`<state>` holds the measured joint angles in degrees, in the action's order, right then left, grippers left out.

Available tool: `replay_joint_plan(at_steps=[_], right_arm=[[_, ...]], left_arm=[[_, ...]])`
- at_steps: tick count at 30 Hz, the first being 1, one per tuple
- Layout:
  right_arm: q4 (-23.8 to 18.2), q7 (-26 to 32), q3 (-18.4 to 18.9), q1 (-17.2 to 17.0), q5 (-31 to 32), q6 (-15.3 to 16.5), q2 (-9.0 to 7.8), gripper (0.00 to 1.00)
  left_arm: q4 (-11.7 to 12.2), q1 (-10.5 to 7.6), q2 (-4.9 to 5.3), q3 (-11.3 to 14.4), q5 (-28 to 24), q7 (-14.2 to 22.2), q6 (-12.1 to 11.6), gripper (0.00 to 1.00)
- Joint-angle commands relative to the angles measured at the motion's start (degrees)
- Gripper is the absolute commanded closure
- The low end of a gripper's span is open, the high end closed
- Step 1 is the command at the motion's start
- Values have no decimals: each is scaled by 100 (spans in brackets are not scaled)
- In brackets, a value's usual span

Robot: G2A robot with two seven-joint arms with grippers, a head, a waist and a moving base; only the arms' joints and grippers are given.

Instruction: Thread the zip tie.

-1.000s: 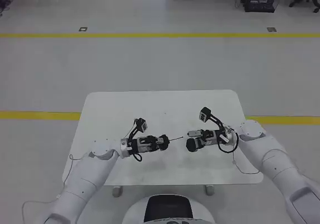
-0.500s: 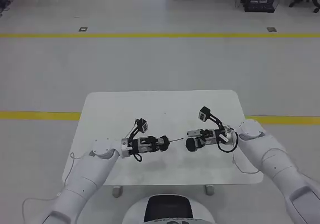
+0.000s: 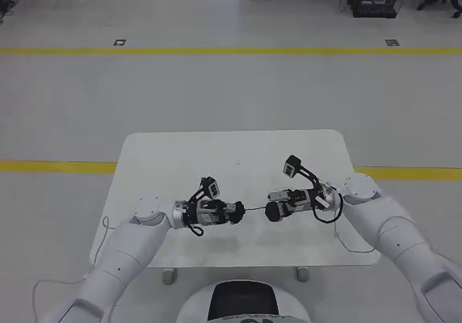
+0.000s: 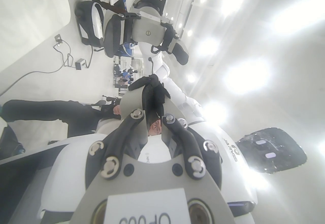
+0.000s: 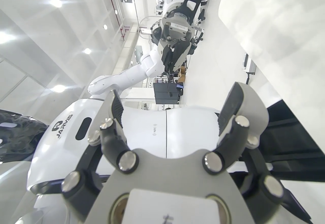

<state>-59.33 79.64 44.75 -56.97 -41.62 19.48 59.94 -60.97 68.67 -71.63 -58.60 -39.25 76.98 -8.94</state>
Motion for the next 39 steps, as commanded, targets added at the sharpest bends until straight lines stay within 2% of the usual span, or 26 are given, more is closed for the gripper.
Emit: replay_joint_plan(at_steps=[1, 4, 6, 9, 11, 19, 31, 39], right_arm=[[3, 0, 3, -1, -2, 0, 1, 0], [-31, -135, 12, -40, 31, 0, 2, 0], [-76, -168, 55, -99, 49, 0, -5, 0], [-103, 0, 176, -157, 0, 0, -19, 35], [-162, 0, 234, -201, 31, 0, -28, 49], [-325, 0, 412, -354, 85, 0, -78, 62], [-435, 0, 463, -428, 66, 0, -101, 69], [-440, 0, 482, -441, 72, 0, -99, 78]], left_arm=[[-3, 4, 0, -2, -5, 0, 4, 100], [-82, 32, 1, 34, 28, -139, 46, 100], [-106, 77, 2, 53, -175, -79, 208, 100], [-46, 56, 14, 73, -297, -4, 339, 100], [2, 36, 17, 87, -407, 46, 392, 100], [173, -42, 23, 178, -576, 80, 380, 100], [245, -107, 39, 318, -679, 94, 350, 100], [272, -137, 57, 397, -716, 124, 360, 100]])
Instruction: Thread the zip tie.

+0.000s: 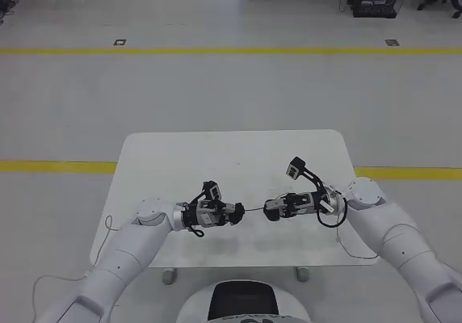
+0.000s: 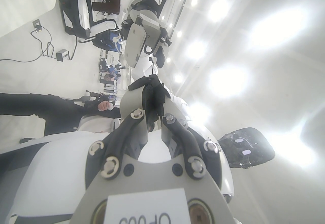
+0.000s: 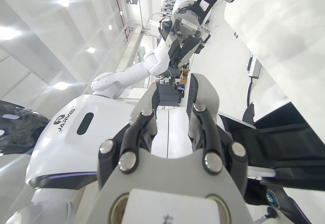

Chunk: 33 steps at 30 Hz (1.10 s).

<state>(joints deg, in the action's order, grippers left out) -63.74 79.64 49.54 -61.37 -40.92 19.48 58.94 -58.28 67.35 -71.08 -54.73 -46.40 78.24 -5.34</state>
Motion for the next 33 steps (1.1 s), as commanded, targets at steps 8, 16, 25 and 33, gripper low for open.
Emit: replay_joint_plan(at_steps=[8, 16, 25, 33], right_arm=[[4, 0, 48, -16, 12, 0, 15, 88], [-6, 0, 61, -25, 50, 0, 32, 91], [1, 0, 67, -27, 69, 0, 38, 89], [27, 0, 74, -29, 84, 0, 47, 100]], left_arm=[[4, -22, 21, 86, -14, 3, -9, 100], [1, -41, 41, 144, -55, -24, -5, 100], [13, -60, 57, 198, -121, -65, -18, 100], [48, -88, 68, 254, -168, -80, -38, 100]])
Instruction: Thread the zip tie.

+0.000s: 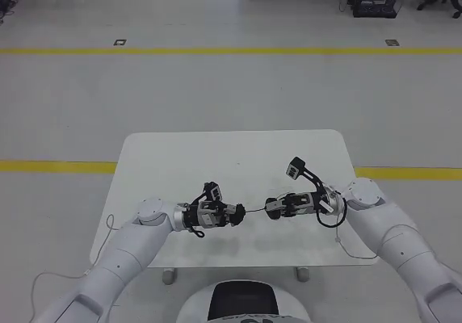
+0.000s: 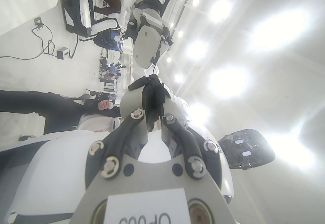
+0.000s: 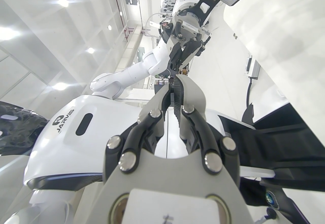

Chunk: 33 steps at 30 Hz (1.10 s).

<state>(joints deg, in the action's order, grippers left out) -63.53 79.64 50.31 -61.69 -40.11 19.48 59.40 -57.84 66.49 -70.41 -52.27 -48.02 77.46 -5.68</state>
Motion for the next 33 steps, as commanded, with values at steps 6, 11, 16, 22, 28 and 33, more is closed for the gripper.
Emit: replay_joint_plan(at_steps=[6, 11, 16, 22, 28, 33], right_arm=[[28, 0, -12, 14, 17, 0, 12, 100], [89, 0, -38, 33, -37, 0, 22, 100], [177, 0, -131, 81, -166, 0, 36, 100], [343, 0, -315, 202, -336, 0, 58, 100], [439, 0, -438, 279, -416, 0, 73, 100], [439, 0, -438, 279, -416, 0, 73, 100]], left_arm=[[27, -18, 7, 50, -12, -47, -36, 100], [35, -41, 19, 72, 93, -208, -155, 0], [-77, -4, 42, 62, 264, -464, -450, 0], [-220, 68, 91, 37, 597, -757, -829, 0], [-265, 102, 107, 24, 674, -860, -944, 0], [-265, 102, 107, 24, 674, -860, -944, 0]])
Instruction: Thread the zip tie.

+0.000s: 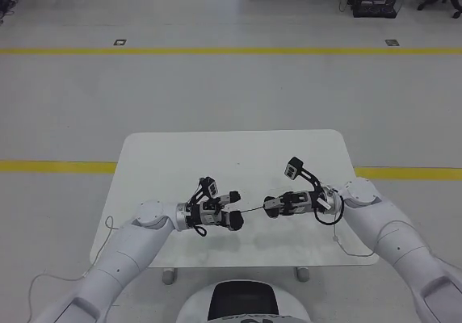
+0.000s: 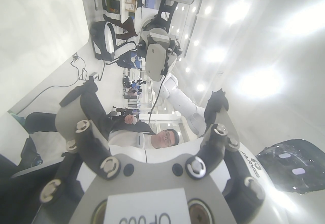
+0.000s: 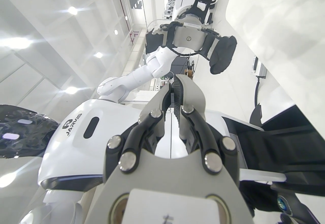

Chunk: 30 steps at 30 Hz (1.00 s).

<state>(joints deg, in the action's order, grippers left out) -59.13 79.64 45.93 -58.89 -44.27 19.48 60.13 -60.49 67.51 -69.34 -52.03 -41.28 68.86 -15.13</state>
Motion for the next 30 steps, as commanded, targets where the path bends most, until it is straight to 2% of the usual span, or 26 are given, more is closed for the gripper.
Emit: replay_joint_plan(at_steps=[1, 4, 8, 13, 14, 21, 25, 30], right_arm=[[0, 0, 0, 0, 0, 0, 0, 100], [-148, -254, 10, -126, 10, -53, 13, 100], [-133, -202, 58, -205, -180, -40, 44, 100], [26, -113, 60, -183, -318, 0, 117, 100], [61, -97, 58, -169, -320, 0, 130, 100], [90, -115, 68, -155, -308, 0, 144, 100], [-109, -391, 129, -283, -207, -45, 140, 100], [-172, -423, 215, -352, -143, -85, 137, 100]], left_arm=[[0, 0, 0, 0, 0, 0, 0, 0], [-155, 77, 6, -1, 157, -393, -209, 0], [-267, 164, 17, 1, 297, -711, -395, 0], [-445, 229, 24, -40, 467, -1074, -435, 0], [-515, 255, 25, -65, 479, -1088, -435, 0], [-515, 255, 25, -65, 479, -1088, -435, 0], [-650, 308, 33, -42, 560, -1296, -375, 0], [-744, 346, 59, -48, 594, -1300, -344, 0]])
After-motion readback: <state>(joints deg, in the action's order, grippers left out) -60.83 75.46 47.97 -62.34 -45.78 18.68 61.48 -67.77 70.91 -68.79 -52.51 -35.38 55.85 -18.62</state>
